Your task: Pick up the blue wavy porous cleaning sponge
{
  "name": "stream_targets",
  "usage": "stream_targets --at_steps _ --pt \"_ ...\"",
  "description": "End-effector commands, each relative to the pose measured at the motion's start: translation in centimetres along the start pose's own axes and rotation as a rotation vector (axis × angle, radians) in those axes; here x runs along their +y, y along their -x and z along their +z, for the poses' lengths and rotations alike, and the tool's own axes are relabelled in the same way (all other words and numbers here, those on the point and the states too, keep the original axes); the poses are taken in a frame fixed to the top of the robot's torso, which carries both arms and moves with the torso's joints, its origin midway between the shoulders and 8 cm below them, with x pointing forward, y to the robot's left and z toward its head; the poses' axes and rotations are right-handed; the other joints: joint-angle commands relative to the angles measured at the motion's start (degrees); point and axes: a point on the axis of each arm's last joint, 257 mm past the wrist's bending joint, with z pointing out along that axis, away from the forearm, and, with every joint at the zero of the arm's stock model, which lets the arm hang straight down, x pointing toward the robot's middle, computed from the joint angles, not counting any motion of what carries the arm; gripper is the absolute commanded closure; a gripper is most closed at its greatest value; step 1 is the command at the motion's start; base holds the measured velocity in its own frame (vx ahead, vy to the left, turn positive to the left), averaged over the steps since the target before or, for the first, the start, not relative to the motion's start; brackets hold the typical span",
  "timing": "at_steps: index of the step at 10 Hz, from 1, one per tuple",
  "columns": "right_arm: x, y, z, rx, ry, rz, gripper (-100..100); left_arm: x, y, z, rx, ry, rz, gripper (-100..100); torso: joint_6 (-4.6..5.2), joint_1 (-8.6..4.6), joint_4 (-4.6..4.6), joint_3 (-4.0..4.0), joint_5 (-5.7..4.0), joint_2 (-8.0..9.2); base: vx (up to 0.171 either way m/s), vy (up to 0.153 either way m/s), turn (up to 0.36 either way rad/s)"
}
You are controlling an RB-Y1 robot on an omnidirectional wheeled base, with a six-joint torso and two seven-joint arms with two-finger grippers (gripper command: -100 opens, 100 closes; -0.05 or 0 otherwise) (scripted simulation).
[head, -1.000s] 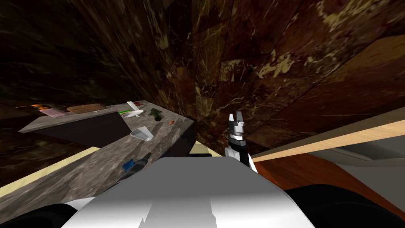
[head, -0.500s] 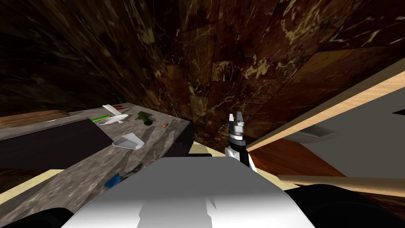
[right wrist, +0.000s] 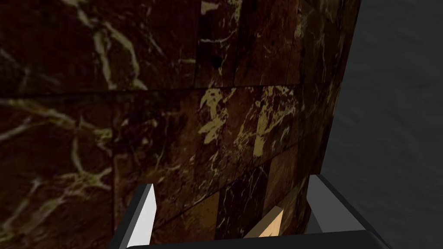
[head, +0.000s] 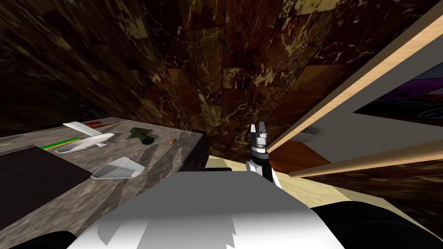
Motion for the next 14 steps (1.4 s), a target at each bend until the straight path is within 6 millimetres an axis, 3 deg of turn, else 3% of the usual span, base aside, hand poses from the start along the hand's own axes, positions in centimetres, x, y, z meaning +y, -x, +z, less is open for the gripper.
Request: stream_targets --at_steps 1,4,10,12,13,14 --pt "0.0 0.0 0.0 0.0 0.0 0.0 0 2.6 -0.4 -0.5 0.018 0.072 -0.012 -100 0.0 0.0 0.0 0.0 0.0 0.0 -0.001 0.029 -0.172" --pt "0.0 0.0 0.0 0.0 0.0 0.0 0 4.1 -0.8 -0.9 0.034 0.119 -0.02 -100 0.03 -0.03 -0.01 -0.01 -0.01 -0.02 -0.003 0.026 -0.134" --pt "0.0 0.0 0.0 0.0 0.0 0.0 0 9.8 -2.7 -3.2 0.121 0.3 -0.045 -100 0.01 0.21 -0.01 -0.03 0.05 -0.06 0.0 0.076 -0.171" --pt "0.0 0.0 0.0 0.0 0.0 0.0 0 9.9 -2.8 -3.3 0.122 0.301 -0.045 -100 0.0 0.42 0.0 -0.01 0.1 -0.01 -0.016 0.11 -0.056" --pt "0.0 0.0 0.0 0.0 0.0 0.0 0 9.9 -2.9 -3.3 0.123 0.304 -0.046 0 -0.01 0.18 0.0 -0.01 0.06 -0.03 -0.002 0.013 0.0" --pt "0.0 0.0 0.0 0.0 0.0 0.0 0 10.3 -3.0 -2.5 0.12 0.302 -0.047 -100 -0.01 -0.03 -0.01 -0.03 0.0 -0.06 -0.002 0.009 -0.011"
